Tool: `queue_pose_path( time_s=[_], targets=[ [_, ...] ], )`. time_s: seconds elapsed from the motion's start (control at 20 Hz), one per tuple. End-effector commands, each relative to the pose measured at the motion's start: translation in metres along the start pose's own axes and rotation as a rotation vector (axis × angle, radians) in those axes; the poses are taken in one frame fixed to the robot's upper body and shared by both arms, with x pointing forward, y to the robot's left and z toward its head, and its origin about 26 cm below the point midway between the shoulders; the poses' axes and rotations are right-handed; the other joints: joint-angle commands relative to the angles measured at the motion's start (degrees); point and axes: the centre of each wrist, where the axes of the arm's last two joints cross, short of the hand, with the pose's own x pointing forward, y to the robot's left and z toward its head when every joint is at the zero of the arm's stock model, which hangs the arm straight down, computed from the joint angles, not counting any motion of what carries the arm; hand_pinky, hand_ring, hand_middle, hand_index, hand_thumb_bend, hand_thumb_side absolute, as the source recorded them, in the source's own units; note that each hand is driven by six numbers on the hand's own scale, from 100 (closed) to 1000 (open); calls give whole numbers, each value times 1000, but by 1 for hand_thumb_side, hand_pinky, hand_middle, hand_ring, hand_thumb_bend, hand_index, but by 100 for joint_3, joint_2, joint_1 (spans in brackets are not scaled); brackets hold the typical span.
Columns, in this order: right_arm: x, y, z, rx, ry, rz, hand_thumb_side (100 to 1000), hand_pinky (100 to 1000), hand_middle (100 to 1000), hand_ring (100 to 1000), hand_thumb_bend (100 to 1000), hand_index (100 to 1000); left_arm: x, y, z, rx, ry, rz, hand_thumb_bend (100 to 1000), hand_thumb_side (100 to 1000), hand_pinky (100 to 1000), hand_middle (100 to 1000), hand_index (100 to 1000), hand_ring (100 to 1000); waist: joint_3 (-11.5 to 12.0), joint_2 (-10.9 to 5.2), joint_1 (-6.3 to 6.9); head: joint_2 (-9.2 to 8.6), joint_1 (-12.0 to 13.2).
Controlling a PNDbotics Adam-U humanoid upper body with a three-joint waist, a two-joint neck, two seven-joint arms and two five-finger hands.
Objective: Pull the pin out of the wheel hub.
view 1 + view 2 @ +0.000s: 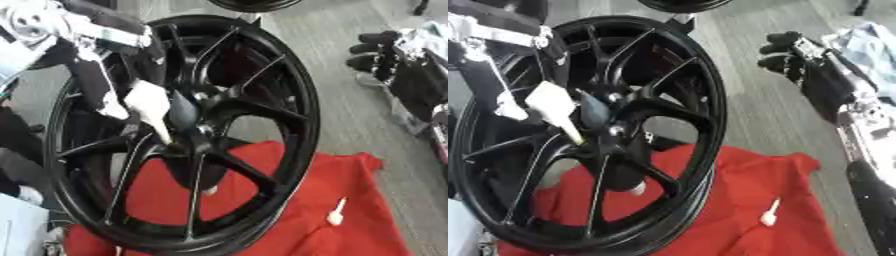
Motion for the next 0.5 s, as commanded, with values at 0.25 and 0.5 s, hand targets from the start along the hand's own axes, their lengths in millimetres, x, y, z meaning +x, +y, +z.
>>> queue_pose_path(
  time_s=[0.25, 0.5],
  targets=[
    [10, -6, -1, 2, -10, 38, 737, 924, 738, 762, 100, 828, 9, 25, 46, 124, 16, -57, 229, 100, 802, 543, 250, 694, 20, -107, -23, -12, -4],
    [10, -7, 0, -2, -8, 40, 737, 924, 738, 762, 100, 828, 12, 34, 85, 237, 20, -57, 226, 100, 801, 542, 245, 689, 52, -111, -20, 1, -24]
  ],
)
